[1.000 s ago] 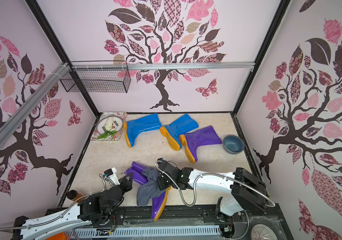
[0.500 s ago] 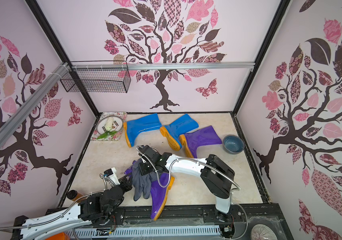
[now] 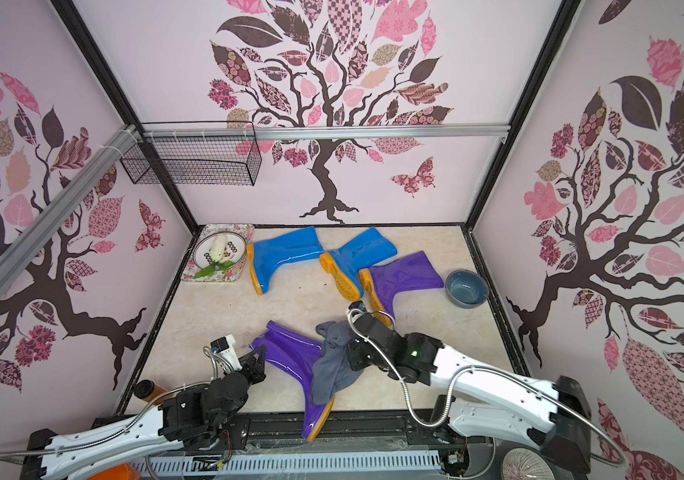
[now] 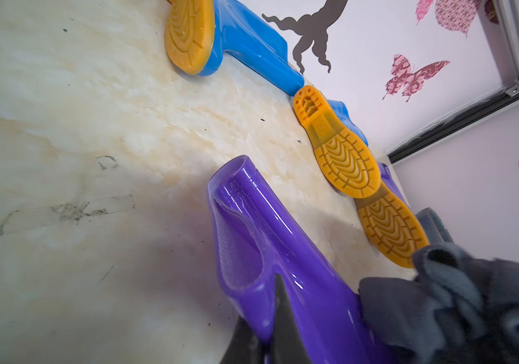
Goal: Wipe the rubber boots with a cloth
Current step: Wipe the dirt off the rubber boot, then pick up the rubber boot from the center of the board.
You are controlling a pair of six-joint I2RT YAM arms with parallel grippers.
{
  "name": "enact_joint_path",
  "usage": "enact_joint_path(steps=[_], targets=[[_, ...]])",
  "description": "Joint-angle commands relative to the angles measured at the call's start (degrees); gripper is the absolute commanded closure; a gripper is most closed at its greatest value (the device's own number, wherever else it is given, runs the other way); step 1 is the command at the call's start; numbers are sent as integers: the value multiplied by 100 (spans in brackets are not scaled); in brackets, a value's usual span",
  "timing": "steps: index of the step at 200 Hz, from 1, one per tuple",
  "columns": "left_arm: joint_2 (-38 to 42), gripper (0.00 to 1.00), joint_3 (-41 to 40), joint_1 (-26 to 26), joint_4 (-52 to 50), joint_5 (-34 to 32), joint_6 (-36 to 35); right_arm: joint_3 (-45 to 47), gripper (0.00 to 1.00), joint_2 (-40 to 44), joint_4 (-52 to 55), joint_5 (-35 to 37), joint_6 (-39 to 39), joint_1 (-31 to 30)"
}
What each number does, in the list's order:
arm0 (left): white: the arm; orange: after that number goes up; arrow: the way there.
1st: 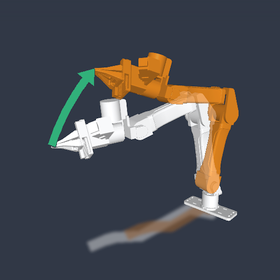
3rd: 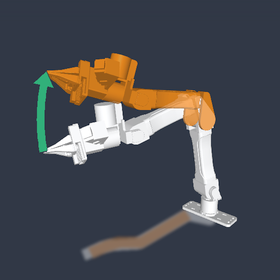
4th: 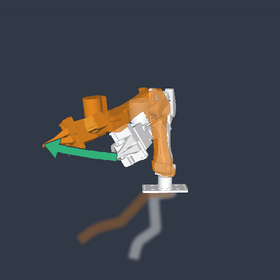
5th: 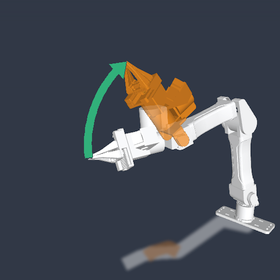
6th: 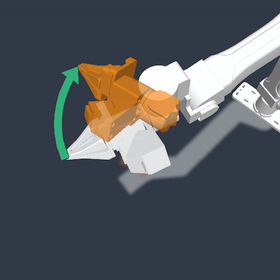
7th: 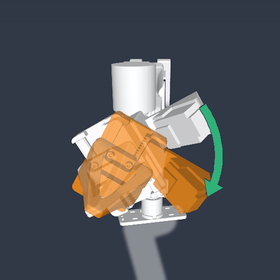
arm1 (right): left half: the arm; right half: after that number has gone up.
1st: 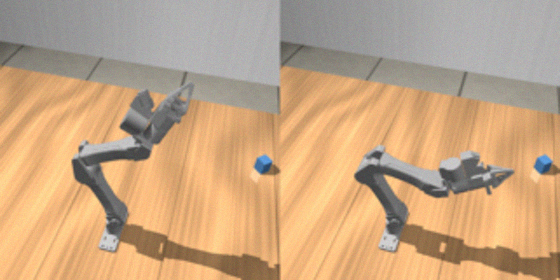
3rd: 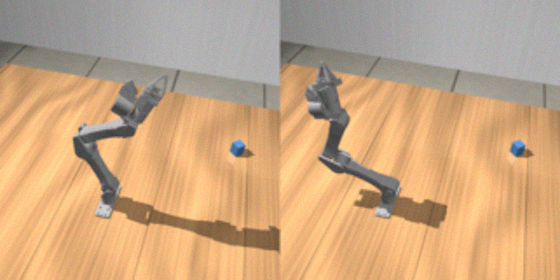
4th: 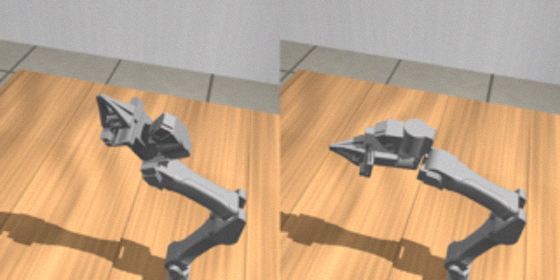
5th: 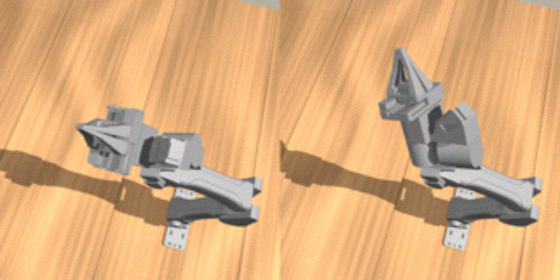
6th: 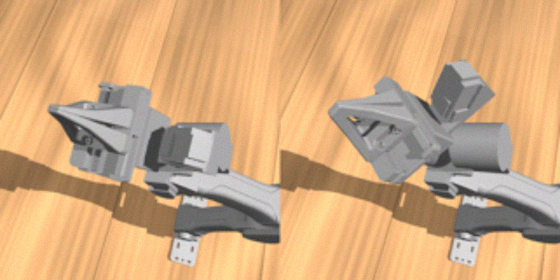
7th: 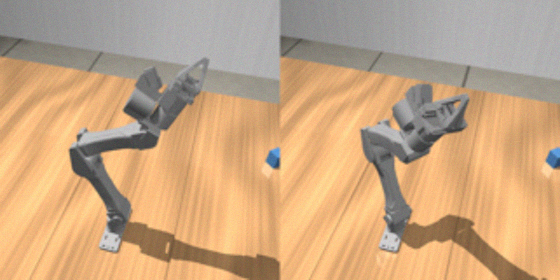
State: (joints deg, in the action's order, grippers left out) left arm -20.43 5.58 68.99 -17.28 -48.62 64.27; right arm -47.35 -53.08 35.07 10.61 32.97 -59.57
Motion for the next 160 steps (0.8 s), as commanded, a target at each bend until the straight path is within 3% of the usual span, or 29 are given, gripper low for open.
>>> enact_joint_path(steps=[1,51,110,138,160], targets=[[-242,100,370,-47,-394,-385,-468,-796,100,712,1325,840,74,7],[-985,100,1228,-47,38,-411,-1140,-1901,100,1225,2460,1787,111,7],[-1621,100,2210,-44,615,-500,-2218,-2200,100,1839,3185,2915,294,6],[-1862,100,2643,-32,847,-467,-2666,-2034,100,2278,3135,3078,330,7],[-1963,100,2840,-35,1257,-521,-3196,-1919,100,2483,2905,2793,208,7]])
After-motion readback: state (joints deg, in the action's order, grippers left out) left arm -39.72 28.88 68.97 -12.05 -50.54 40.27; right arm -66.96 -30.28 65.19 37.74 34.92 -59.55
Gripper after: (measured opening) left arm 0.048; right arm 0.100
